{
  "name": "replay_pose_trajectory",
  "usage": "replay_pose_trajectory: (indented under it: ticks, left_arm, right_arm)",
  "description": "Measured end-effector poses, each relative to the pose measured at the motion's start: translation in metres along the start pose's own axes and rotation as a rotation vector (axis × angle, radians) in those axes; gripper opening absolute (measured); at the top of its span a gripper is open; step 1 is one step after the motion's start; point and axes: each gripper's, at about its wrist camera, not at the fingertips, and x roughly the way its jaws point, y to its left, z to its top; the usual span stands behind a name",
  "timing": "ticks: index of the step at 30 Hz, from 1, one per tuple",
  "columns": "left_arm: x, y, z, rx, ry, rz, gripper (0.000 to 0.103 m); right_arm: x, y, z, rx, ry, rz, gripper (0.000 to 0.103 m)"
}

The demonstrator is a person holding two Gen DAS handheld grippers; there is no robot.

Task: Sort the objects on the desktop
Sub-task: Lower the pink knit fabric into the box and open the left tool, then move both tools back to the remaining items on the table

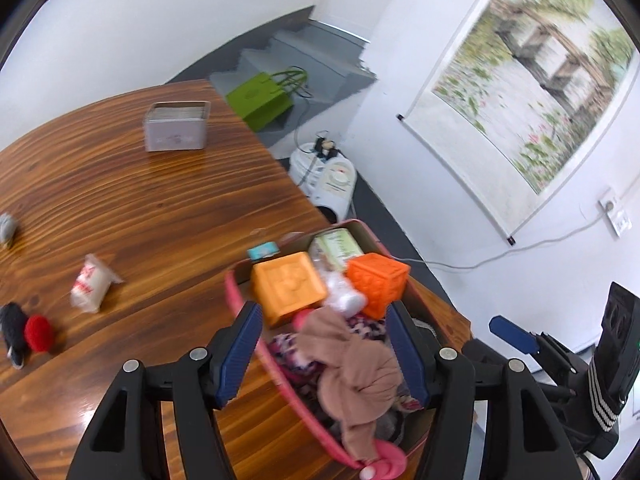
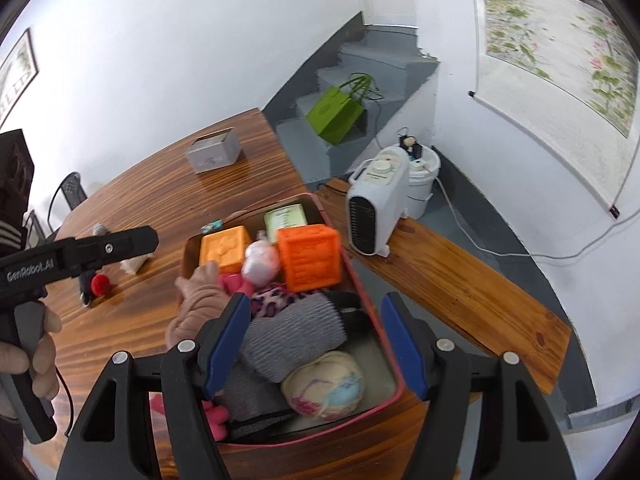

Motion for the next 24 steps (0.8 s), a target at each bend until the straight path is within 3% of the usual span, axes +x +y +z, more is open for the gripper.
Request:
replay_pose_trajectory:
  ticks: [8, 11, 14, 24]
  left_arm:
    - [-0.028, 0.035, -0.019, -0.073, -0.020, 0.036, 0.065]
    - [-0.037, 0.049, -0.027, -0.101, -0.025, 0.050, 0.065]
    - [-0.046, 0.061, -0.036, -0.129, -0.031, 0.067, 0.065]
    - [-0.082, 0.115, -0.066, -0.219, -0.045, 0.134, 0.065]
  right_arm:
    - [0.019, 0.050, -0.002, -0.137, 0.050, 0.090, 0.072]
    - [0.043, 0.064, -0.012, -0.212, 0.121, 0.034, 0.072]
    - [0.065, 0.061, -0.021, -0.202, 0.176, 0.023, 0.081]
    - [0.056, 0.067, -0.021, -0.204, 0.183, -0.036, 0.082]
